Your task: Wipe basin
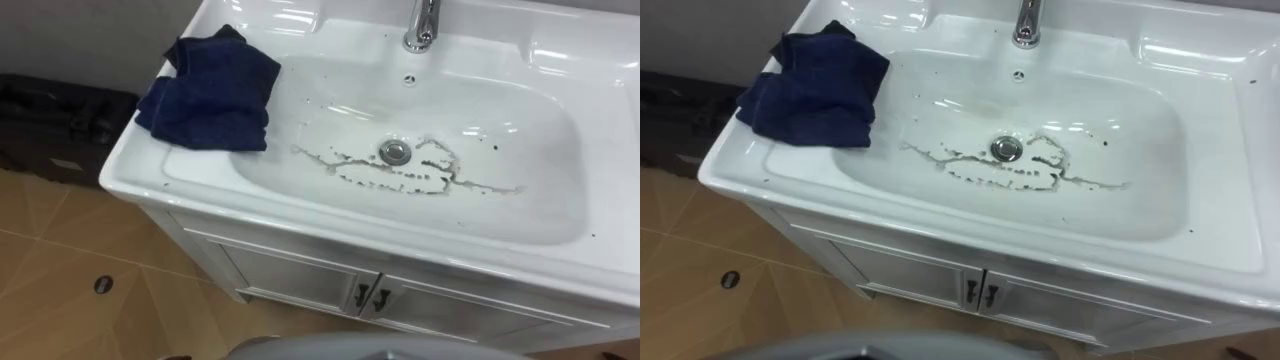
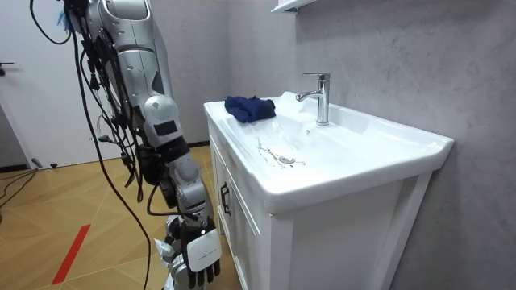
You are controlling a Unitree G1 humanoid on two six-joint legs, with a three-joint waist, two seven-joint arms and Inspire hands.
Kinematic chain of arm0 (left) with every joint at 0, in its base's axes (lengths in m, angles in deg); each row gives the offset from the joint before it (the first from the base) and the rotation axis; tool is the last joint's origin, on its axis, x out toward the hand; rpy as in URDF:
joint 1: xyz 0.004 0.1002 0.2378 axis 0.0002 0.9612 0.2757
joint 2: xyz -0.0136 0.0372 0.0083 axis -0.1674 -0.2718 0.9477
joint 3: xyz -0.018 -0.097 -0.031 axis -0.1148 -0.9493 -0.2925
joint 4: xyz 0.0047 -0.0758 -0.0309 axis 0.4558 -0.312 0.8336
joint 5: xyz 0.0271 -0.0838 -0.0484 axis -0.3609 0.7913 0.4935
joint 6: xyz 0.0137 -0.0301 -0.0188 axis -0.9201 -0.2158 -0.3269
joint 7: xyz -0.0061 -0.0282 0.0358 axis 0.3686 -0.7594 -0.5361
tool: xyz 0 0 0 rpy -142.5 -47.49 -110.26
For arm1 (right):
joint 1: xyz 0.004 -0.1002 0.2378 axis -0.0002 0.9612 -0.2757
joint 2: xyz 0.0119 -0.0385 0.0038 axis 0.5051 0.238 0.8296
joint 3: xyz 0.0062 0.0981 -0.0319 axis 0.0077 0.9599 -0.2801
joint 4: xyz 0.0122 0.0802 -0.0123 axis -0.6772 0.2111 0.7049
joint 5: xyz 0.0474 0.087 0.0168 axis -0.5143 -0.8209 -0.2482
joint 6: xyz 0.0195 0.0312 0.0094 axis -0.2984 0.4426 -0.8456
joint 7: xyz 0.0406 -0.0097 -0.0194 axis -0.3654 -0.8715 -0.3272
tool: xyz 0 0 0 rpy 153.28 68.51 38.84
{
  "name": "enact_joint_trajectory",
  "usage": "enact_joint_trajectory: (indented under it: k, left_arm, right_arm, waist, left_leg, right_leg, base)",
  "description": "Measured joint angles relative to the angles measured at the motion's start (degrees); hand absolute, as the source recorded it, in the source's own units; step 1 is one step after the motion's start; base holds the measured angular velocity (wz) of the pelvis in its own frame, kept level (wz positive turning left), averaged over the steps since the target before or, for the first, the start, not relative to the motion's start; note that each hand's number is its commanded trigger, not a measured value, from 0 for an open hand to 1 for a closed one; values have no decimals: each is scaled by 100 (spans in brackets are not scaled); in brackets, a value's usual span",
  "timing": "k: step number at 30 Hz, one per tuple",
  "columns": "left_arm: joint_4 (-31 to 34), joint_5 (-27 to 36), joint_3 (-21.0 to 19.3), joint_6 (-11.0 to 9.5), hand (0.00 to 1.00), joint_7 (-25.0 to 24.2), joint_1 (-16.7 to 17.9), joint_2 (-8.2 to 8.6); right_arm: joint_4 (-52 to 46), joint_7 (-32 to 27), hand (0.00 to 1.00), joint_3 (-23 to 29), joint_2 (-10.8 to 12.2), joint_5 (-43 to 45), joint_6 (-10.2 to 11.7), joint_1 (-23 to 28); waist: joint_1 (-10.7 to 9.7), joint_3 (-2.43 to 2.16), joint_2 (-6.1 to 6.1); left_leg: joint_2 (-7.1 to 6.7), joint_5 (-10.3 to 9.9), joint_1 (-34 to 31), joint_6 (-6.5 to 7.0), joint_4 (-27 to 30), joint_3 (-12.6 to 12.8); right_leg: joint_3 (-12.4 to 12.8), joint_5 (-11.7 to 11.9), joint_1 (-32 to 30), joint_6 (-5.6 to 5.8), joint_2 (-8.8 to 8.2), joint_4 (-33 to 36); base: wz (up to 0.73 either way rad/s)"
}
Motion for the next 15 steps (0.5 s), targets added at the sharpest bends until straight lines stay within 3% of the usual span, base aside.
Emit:
enact_joint_trajectory:
  k: [11, 15]
  left_arm:
    - [-1, 10, -4, -32, 0, 13, -2, 0]
    - [-1, 5, -9, -32, 0, 16, 5, -1]
  right_arm:
    - [0, 117, 0, -15, -7, 14, -13, 10]
    - [0, 191, 0, -21, -4, 16, -16, 9]
  waist:
    - [0, 6, -5]
    - [1, 7, -39]
  left_leg:
    - [4, -6, 49, -9, -7, -11]
    - [-16, -4, 40, -11, -6, -27]
  right_leg:
    - [-2, -2, 53, -2, 6, -4]
    - [-6, -39, 53, -55, -7, -4]
  base:
    - [0]
    - [0]
